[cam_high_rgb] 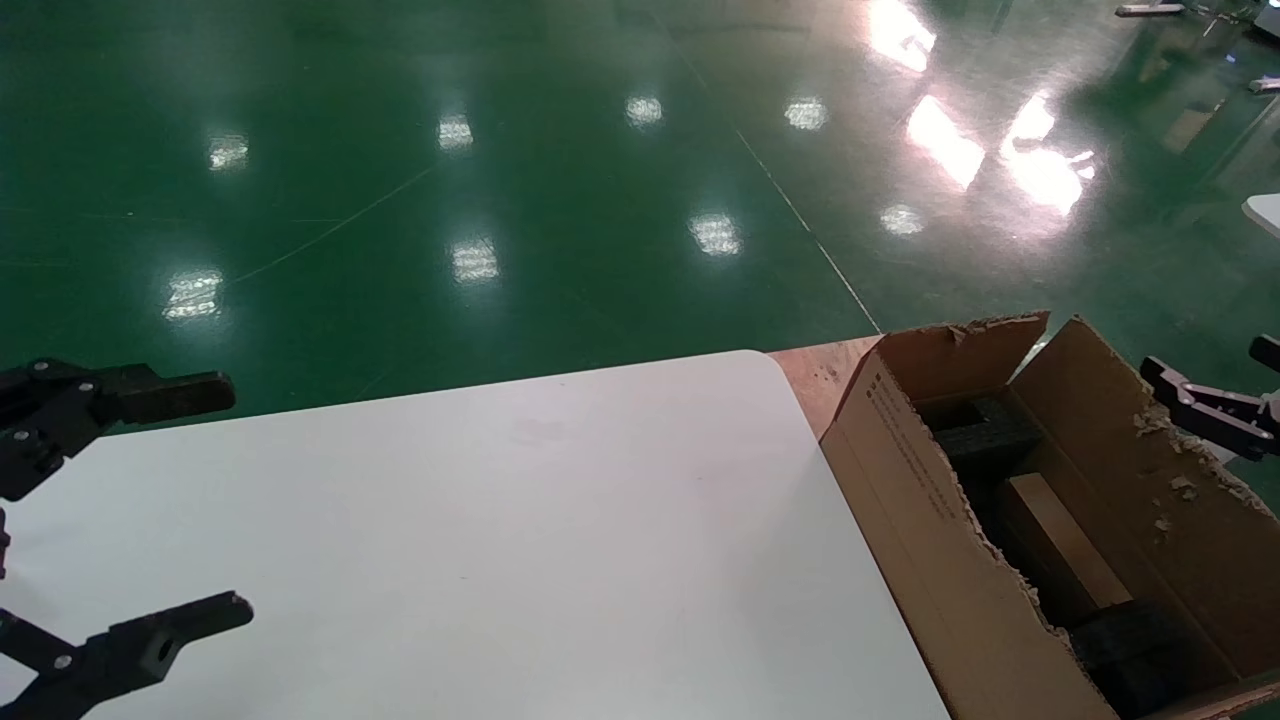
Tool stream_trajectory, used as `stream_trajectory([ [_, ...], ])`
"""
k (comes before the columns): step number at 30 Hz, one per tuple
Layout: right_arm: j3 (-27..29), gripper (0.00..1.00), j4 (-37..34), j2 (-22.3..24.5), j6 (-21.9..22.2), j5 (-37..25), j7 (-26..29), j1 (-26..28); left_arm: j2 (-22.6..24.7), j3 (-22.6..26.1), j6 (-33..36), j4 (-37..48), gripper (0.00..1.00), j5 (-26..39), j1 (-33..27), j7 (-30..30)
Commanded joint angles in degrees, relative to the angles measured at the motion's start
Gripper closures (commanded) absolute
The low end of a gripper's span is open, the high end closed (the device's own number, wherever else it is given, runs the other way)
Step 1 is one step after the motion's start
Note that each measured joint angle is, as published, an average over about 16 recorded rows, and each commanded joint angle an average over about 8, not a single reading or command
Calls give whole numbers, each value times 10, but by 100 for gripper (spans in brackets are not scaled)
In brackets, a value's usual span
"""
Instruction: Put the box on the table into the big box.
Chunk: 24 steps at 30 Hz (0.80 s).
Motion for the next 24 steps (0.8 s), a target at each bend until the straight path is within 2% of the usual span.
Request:
stream_trajectory([
  [1,5,0,11,-5,-2,-1,-5,-3,0,0,0,0,0,0,0,0],
  [14,30,0,117,-107,22,-38,-25,-14,0,0,0,0,0,0,0,0],
  [24,35,0,160,-148,42,-55,-29,-19,0,0,0,0,0,0,0,0],
])
